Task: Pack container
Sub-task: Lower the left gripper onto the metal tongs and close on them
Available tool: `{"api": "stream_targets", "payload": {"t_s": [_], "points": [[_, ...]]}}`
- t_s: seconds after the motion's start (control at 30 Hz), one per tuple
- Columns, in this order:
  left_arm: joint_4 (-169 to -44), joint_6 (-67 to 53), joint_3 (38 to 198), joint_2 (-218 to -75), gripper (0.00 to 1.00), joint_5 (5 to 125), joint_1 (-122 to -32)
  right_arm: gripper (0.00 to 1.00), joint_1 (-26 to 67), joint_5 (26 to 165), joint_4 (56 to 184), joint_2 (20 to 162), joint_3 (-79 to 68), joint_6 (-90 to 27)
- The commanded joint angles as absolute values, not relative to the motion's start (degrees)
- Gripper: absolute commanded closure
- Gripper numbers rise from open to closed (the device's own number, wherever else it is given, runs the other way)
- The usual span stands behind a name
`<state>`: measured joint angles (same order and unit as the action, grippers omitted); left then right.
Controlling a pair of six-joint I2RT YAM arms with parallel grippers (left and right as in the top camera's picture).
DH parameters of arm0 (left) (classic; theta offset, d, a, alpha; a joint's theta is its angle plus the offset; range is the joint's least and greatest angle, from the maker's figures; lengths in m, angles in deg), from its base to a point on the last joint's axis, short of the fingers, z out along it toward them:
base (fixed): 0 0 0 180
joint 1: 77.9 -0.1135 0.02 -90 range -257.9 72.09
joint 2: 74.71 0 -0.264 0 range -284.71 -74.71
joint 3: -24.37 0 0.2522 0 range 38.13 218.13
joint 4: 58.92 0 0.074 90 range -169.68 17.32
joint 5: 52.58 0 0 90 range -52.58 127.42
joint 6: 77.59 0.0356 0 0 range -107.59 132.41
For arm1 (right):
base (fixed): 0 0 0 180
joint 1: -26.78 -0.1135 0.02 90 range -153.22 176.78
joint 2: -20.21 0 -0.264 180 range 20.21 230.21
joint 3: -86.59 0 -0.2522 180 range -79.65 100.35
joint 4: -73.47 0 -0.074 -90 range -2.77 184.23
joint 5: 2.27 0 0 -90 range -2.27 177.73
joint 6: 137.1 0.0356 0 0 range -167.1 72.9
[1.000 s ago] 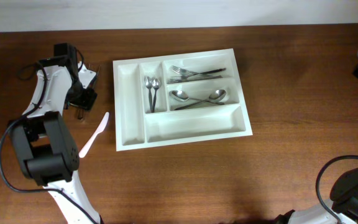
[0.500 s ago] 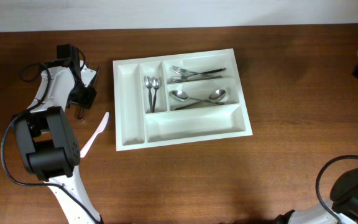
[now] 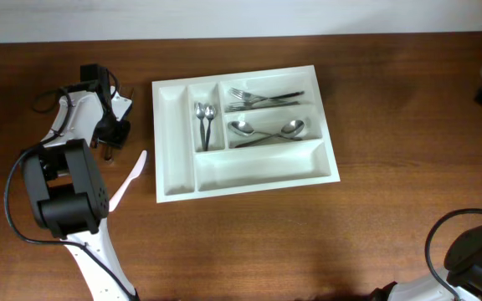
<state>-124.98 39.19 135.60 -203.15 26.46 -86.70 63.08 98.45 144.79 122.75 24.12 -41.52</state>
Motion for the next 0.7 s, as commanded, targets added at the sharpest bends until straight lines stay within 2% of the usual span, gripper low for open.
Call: {"api": "stream_targets", "payload": {"t_s": [0.0, 0.1, 0.2, 0.27, 0.67], "points": [[-125.5, 39.1, 134.7, -205.4, 0.6, 27.0, -86.9, 0.01, 63.2, 99.3, 145.2, 123.0, 24.0, -41.5], [-126.8, 39.1, 134.7, -205.3, 0.72, 26.9, -86.9, 0.01, 63.2, 99.3, 145.8, 123.0, 24.0, -41.5], [-127.8, 39.1, 134.7, -205.3, 0.91, 25.9, -86.9, 0.02, 63.2, 99.3, 146.0, 123.0, 24.0, -41.5], [-128.7, 39.1, 135.1, -205.2, 0.97, 25.6, -86.9, 0.02, 63.2, 99.3, 146.0, 123.0, 24.0, -41.5], [-138.1, 38.6, 148.8, -198.6, 0.98, 25.7, -83.9, 0.01, 63.2, 99.3, 146.0, 123.0, 24.0, -41.5]]}}
